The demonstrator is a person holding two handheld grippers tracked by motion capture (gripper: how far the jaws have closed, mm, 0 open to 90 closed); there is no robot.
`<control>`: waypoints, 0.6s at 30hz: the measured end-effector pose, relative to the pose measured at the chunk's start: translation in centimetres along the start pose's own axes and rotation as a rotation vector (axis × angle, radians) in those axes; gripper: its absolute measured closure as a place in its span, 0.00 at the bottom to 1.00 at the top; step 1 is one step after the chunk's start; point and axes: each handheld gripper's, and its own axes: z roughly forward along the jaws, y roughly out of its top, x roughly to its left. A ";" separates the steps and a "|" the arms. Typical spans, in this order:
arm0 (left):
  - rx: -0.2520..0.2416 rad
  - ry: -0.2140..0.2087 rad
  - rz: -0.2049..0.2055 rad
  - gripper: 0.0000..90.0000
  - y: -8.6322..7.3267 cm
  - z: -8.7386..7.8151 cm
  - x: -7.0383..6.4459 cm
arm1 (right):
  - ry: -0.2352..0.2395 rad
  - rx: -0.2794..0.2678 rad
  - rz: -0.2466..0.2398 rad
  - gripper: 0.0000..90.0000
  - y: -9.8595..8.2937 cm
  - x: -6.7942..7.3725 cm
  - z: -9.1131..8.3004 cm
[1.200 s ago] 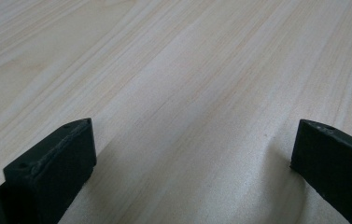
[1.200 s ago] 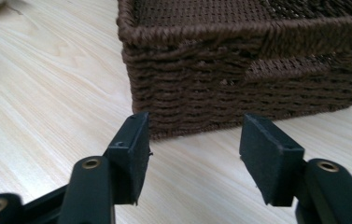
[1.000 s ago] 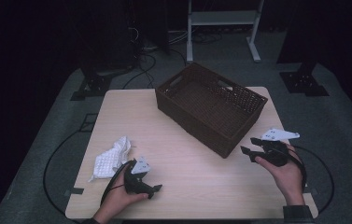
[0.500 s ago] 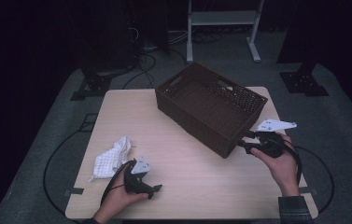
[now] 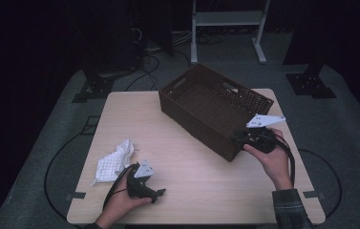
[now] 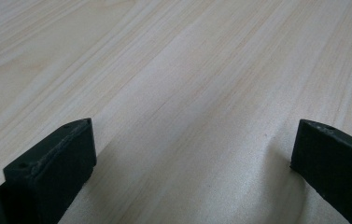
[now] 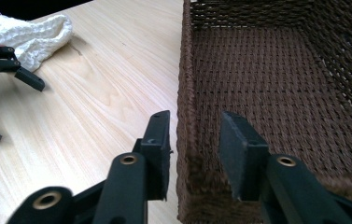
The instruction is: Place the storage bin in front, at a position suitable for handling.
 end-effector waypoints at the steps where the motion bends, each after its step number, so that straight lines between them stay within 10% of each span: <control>1: 0.000 0.000 0.000 0.00 0.0 0.0 0.0 | 0.004 0.001 -0.003 0.73 0.1 0.0 0.2; 18: 0.002 0.000 0.004 0.00 0.0 0.0 0.0 | 0.034 0.076 -0.003 0.89 0.1 -0.5 3.4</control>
